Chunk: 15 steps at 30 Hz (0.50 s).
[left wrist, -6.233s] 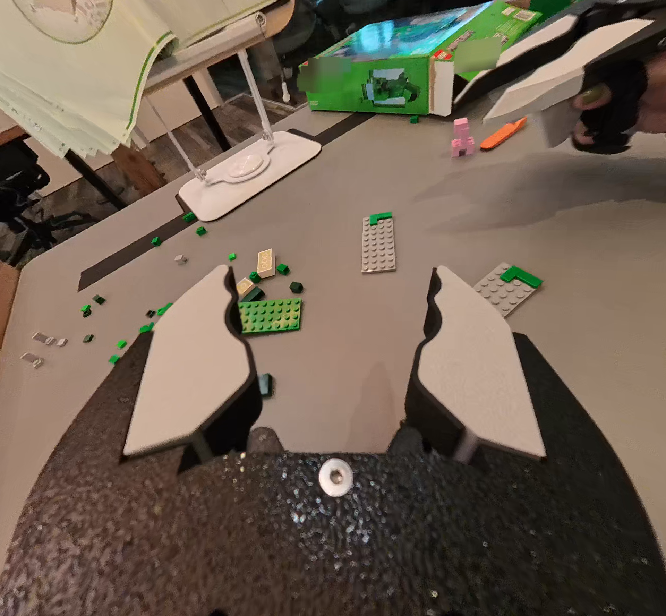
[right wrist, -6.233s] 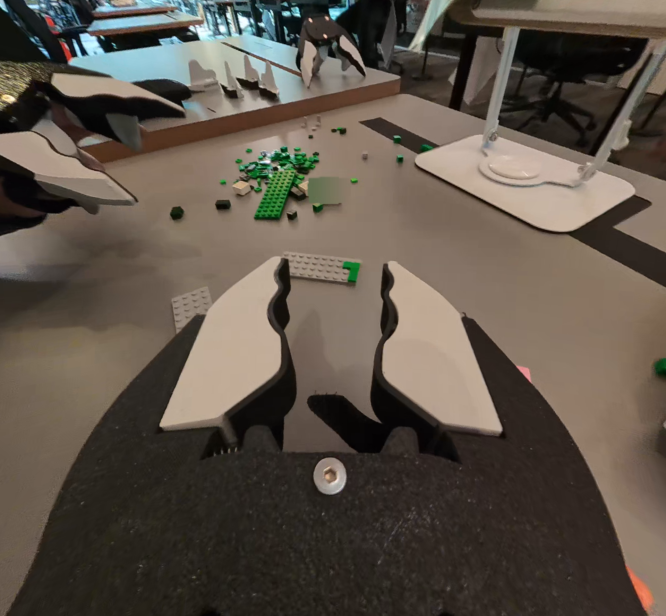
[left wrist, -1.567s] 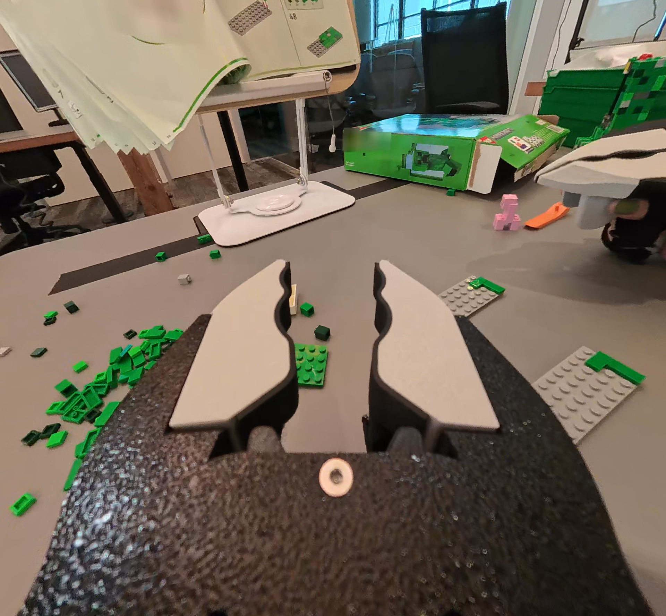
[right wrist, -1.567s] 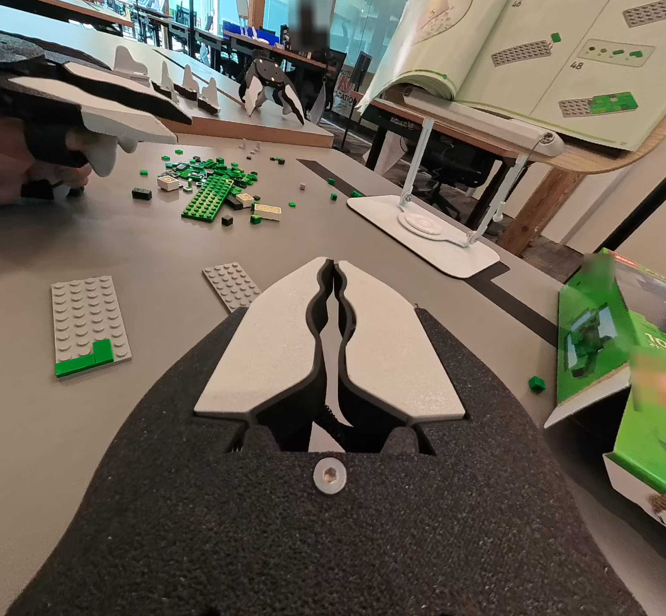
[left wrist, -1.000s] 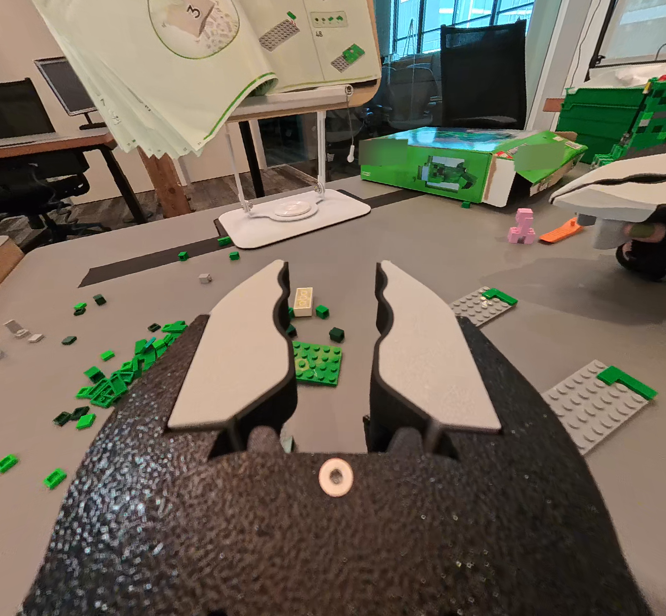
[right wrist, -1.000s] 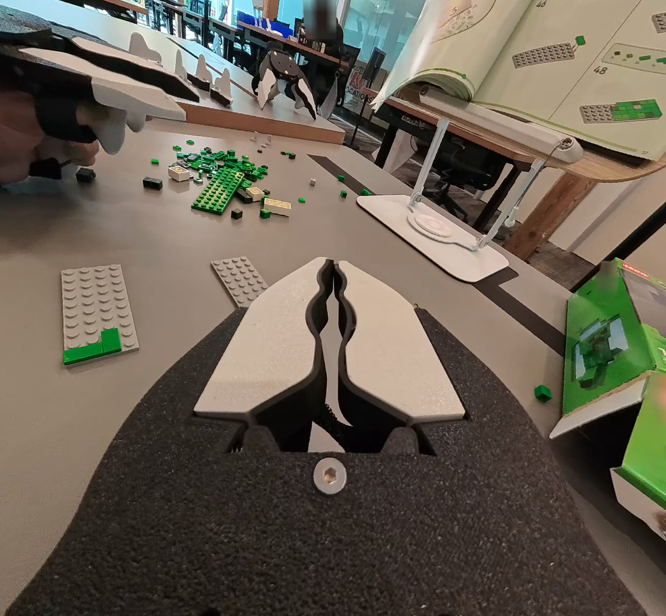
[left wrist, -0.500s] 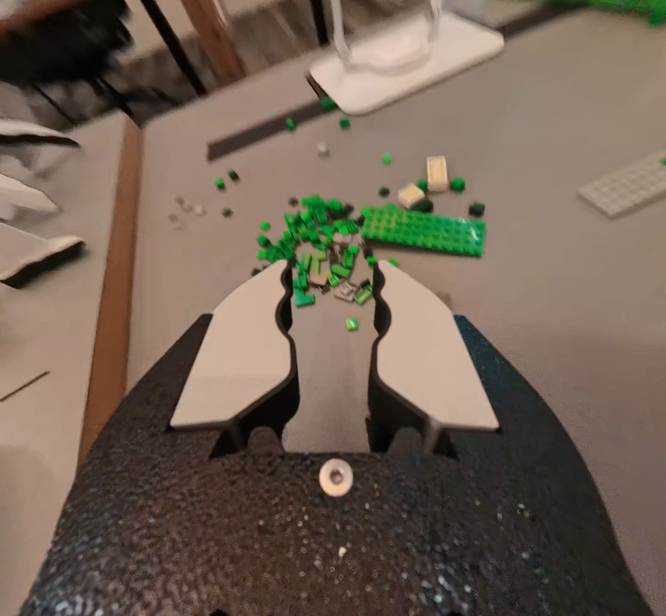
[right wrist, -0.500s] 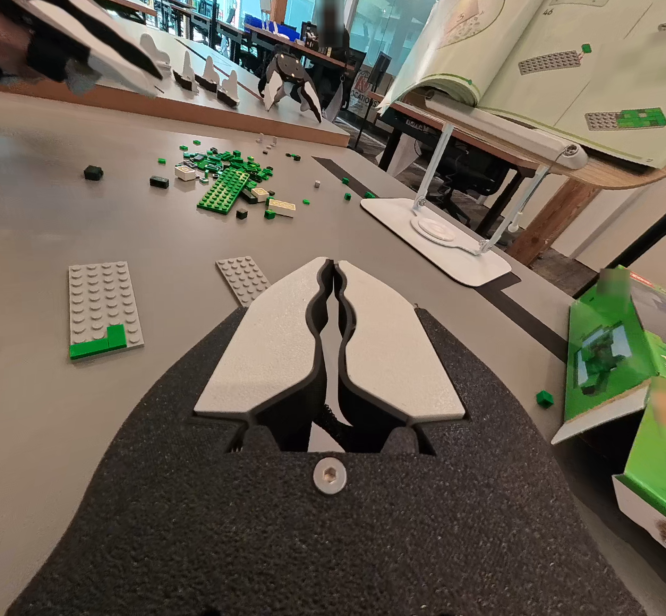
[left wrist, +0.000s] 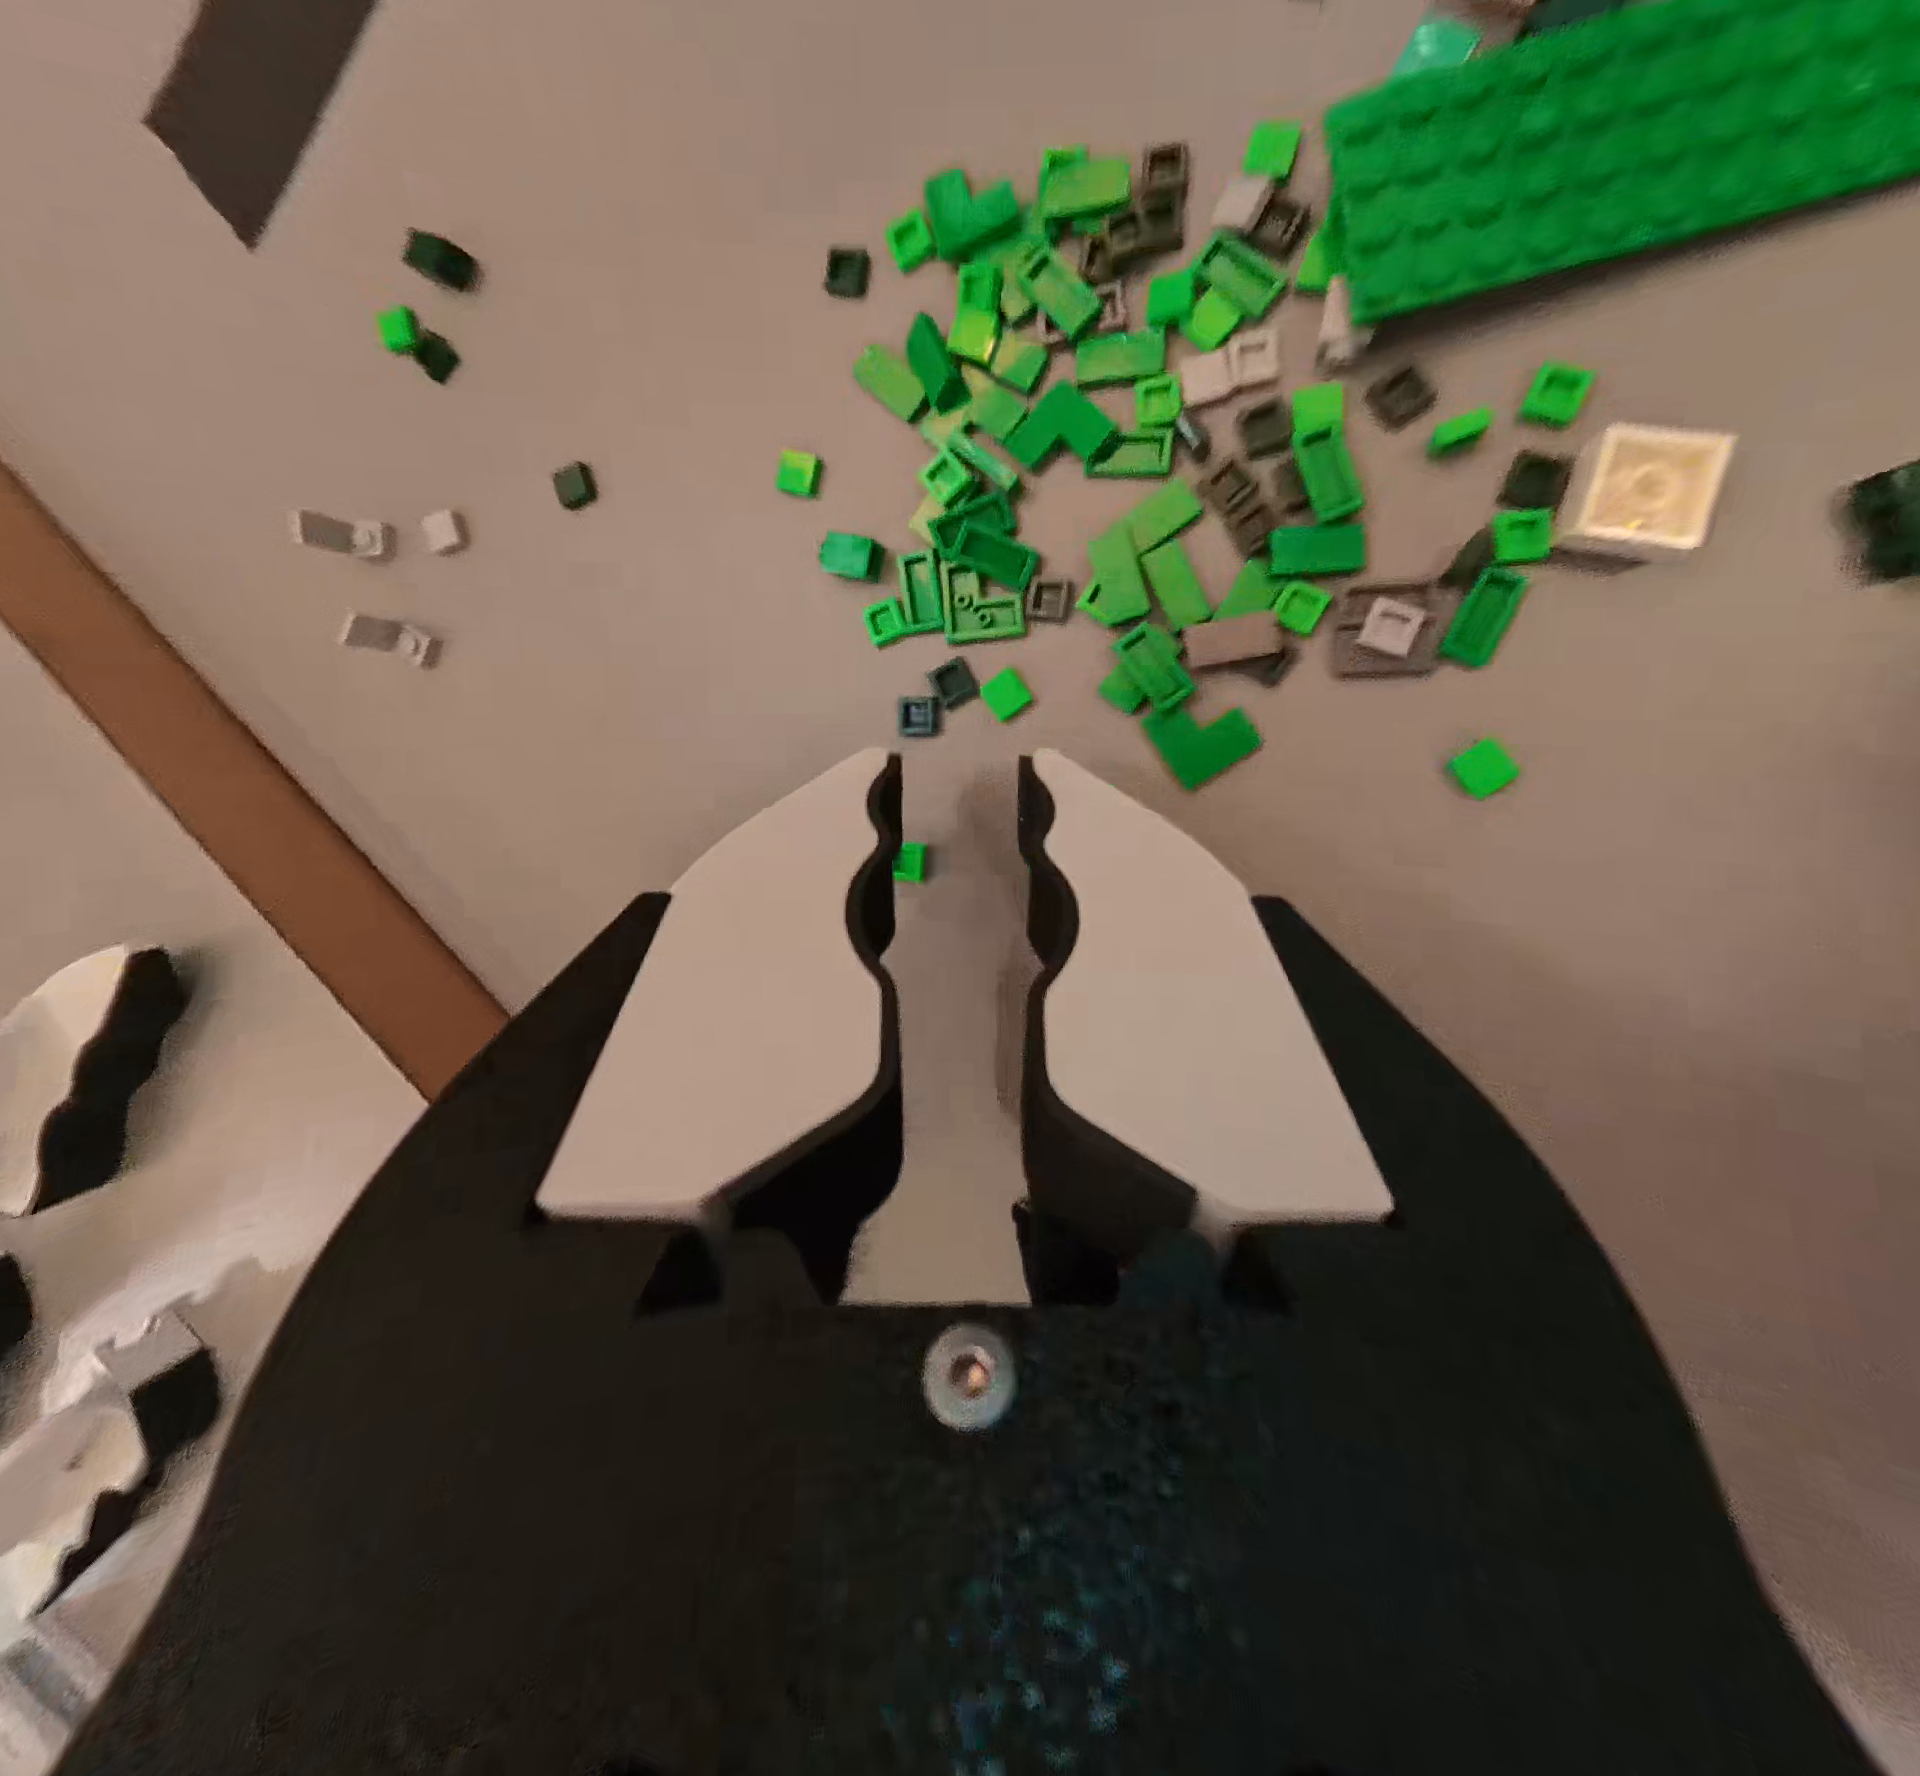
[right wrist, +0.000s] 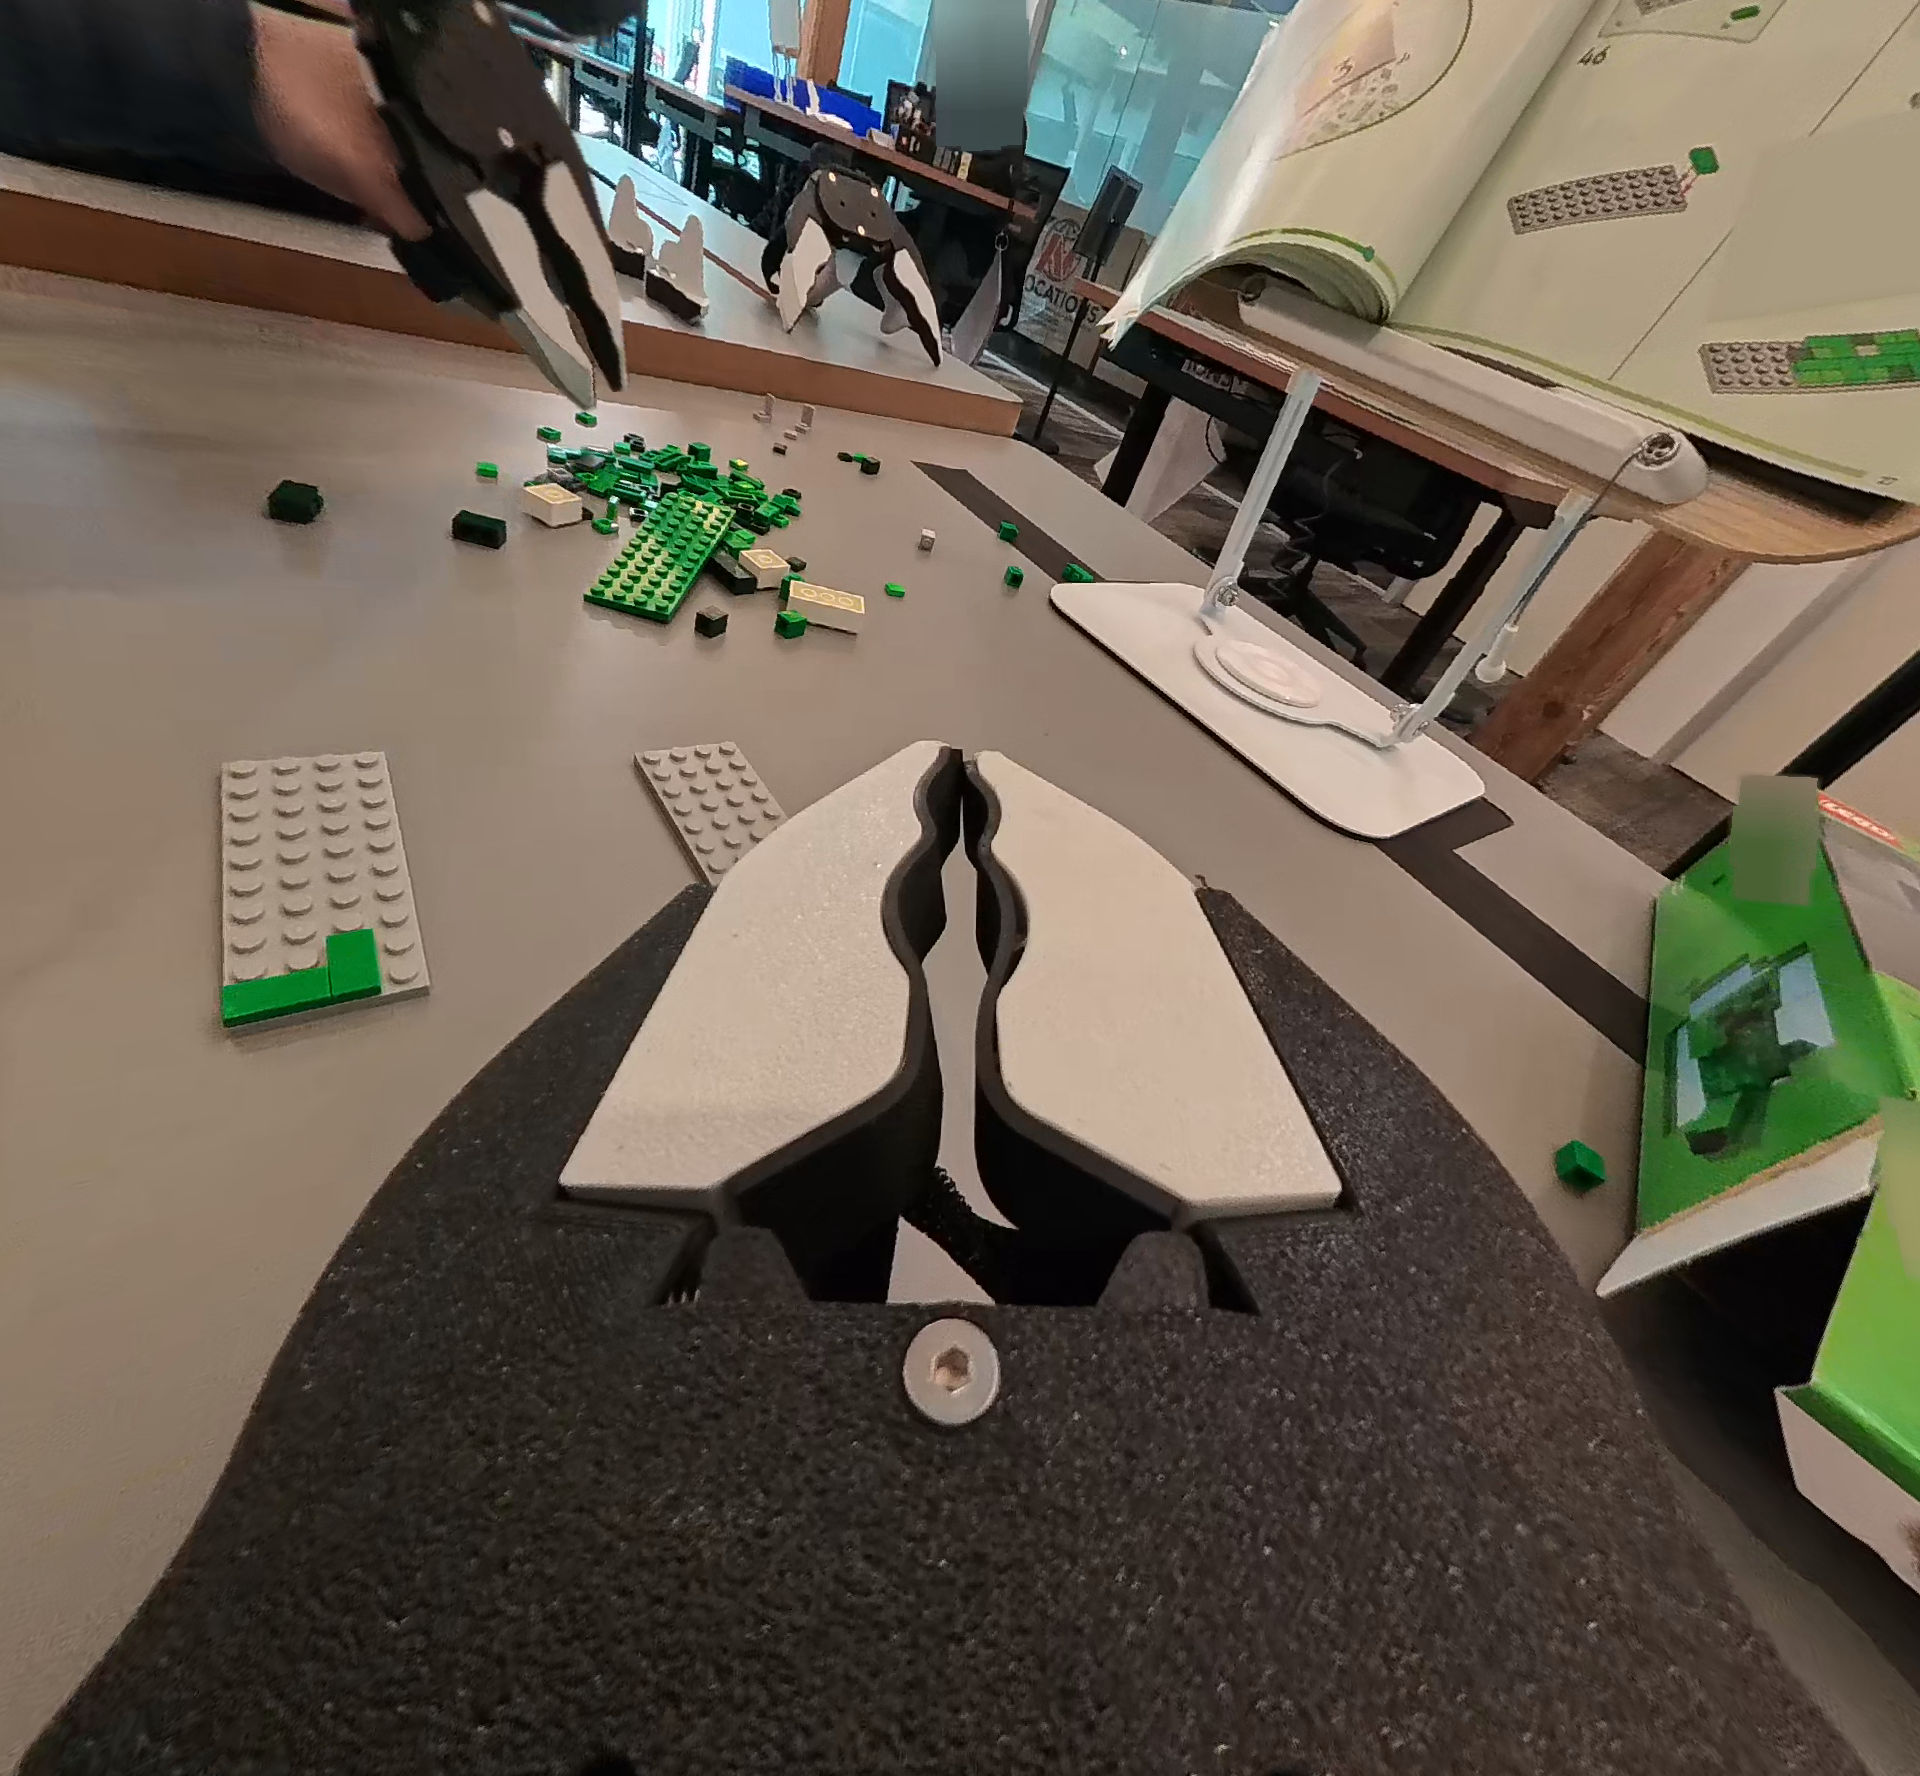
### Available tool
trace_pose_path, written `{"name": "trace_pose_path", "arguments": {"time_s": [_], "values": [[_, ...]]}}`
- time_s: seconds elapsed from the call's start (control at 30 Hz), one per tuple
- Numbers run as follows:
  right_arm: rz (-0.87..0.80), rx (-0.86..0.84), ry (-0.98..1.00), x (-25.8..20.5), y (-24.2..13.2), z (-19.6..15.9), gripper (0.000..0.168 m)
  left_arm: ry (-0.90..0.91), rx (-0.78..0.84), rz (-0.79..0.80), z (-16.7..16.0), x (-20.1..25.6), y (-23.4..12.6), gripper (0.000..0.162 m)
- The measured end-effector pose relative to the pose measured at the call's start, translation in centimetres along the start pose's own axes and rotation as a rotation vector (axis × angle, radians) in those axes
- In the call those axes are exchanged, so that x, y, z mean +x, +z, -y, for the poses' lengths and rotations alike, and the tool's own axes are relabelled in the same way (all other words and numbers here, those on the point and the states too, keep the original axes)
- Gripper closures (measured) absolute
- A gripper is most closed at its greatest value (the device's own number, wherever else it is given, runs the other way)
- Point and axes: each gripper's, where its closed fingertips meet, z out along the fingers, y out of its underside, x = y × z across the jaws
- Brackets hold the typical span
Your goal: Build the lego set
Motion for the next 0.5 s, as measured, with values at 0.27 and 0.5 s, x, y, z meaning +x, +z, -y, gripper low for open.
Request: {"name": "trace_pose_path", "arguments": {"time_s": [0.27,0.5], "values": [[0.004,-0.001,0.001,0.0,0.0,-0.1,0.168,0.027,-0.053,-0.161,-0.4,-0.6,2.0,0.143],[0.008,-0.005,-0.002,-0.1,0.0,-0.1,0.168,0.069,-0.091,-0.195,-0.5,-0.7,2.1,0.149]]}}
